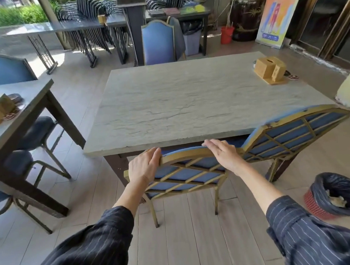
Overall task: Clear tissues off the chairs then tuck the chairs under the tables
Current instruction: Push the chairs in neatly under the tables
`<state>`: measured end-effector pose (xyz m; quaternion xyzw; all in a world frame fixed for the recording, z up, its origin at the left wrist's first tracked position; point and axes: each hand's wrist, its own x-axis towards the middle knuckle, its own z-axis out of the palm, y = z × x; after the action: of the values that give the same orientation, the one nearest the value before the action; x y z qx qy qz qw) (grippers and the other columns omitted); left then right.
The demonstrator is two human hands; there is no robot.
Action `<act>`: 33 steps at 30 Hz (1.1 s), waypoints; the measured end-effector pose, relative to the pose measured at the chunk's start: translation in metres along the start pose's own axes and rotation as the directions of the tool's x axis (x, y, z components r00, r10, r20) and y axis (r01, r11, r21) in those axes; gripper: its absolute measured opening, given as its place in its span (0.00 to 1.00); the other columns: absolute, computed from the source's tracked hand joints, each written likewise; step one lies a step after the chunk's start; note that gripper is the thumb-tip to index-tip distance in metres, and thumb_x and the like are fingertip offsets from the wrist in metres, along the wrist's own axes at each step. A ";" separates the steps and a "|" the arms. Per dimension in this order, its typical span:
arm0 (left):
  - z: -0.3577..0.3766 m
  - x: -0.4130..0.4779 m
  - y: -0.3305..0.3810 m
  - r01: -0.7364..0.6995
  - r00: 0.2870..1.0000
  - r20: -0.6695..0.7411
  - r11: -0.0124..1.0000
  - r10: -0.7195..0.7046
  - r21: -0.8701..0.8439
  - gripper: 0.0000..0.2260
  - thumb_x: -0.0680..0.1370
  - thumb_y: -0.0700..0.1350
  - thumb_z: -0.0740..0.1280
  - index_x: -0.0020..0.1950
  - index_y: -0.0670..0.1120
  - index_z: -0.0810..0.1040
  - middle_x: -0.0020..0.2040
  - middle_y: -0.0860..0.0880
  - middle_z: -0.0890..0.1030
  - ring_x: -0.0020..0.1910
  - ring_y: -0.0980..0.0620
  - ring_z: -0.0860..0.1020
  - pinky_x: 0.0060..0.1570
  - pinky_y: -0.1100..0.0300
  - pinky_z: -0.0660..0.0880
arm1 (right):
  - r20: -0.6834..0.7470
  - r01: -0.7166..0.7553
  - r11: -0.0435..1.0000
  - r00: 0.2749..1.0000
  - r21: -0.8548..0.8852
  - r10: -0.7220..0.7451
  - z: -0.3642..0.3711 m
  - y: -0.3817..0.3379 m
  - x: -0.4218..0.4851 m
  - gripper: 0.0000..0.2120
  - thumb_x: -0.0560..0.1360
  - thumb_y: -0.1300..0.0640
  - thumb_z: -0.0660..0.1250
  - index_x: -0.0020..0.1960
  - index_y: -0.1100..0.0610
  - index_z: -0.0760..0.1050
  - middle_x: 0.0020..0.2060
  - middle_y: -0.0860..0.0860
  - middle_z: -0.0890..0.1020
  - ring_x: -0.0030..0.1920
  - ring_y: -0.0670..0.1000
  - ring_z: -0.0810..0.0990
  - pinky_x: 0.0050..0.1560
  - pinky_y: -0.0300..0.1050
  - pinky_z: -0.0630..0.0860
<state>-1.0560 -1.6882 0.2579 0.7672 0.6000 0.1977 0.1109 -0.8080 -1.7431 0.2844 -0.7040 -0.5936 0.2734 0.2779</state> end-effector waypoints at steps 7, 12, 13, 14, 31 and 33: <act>0.015 0.060 -0.008 0.078 0.997 0.011 0.997 -0.079 0.025 0.21 0.76 0.56 0.46 0.46 0.51 0.77 0.46 0.45 0.83 0.47 0.41 0.79 0.42 0.51 0.70 | 0.003 0.039 0.998 0.999 -0.047 -0.038 -0.006 -0.005 0.053 0.23 0.80 0.42 0.51 0.60 0.55 0.77 0.57 0.57 0.80 0.63 0.58 0.72 0.65 0.54 0.66; 0.018 0.091 -0.012 0.081 0.997 0.008 0.997 -0.081 0.019 0.16 0.78 0.53 0.50 0.44 0.52 0.77 0.45 0.44 0.83 0.46 0.41 0.79 0.41 0.53 0.69 | -0.011 0.055 0.998 0.998 -0.044 -0.055 -0.003 -0.001 0.086 0.24 0.78 0.39 0.52 0.57 0.53 0.78 0.52 0.54 0.82 0.58 0.56 0.76 0.61 0.54 0.69; 0.018 0.096 -0.012 0.078 0.997 0.008 0.997 -0.078 0.012 0.16 0.77 0.53 0.50 0.44 0.52 0.77 0.45 0.44 0.83 0.45 0.41 0.78 0.40 0.53 0.68 | -0.012 0.052 0.998 0.999 -0.047 -0.052 -0.003 0.000 0.092 0.24 0.78 0.39 0.52 0.57 0.54 0.78 0.52 0.53 0.82 0.57 0.55 0.76 0.61 0.54 0.68; 0.018 0.101 -0.012 0.075 0.997 0.011 0.997 -0.075 0.004 0.16 0.77 0.52 0.51 0.43 0.51 0.77 0.45 0.44 0.83 0.45 0.41 0.78 0.40 0.53 0.68 | -0.013 0.050 0.997 0.999 -0.057 -0.051 -0.003 0.001 0.097 0.23 0.78 0.39 0.52 0.56 0.54 0.78 0.51 0.53 0.82 0.57 0.55 0.75 0.60 0.52 0.66; 0.005 0.106 0.001 0.062 0.998 0.023 0.997 -0.061 -0.041 0.17 0.82 0.46 0.50 0.41 0.41 0.73 0.41 0.38 0.79 0.43 0.38 0.77 0.38 0.51 0.69 | -0.140 -0.003 0.976 0.990 -0.219 -0.028 0.012 -0.006 0.107 0.24 0.81 0.45 0.47 0.52 0.59 0.77 0.51 0.57 0.81 0.56 0.61 0.74 0.59 0.55 0.66; -0.003 0.094 0.002 0.018 0.999 0.046 0.999 -0.017 -0.031 0.16 0.82 0.44 0.51 0.44 0.40 0.73 0.40 0.39 0.78 0.42 0.38 0.77 0.39 0.48 0.72 | -0.304 -0.038 0.986 0.953 -0.164 -0.014 0.028 -0.021 0.094 0.21 0.81 0.51 0.49 0.45 0.62 0.75 0.46 0.59 0.81 0.51 0.61 0.76 0.58 0.55 0.69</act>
<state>-1.0367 -1.5985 0.2778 0.7644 0.6009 0.1883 0.1383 -0.8287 -1.6450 0.2746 -0.7623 -0.5604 0.1125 0.3038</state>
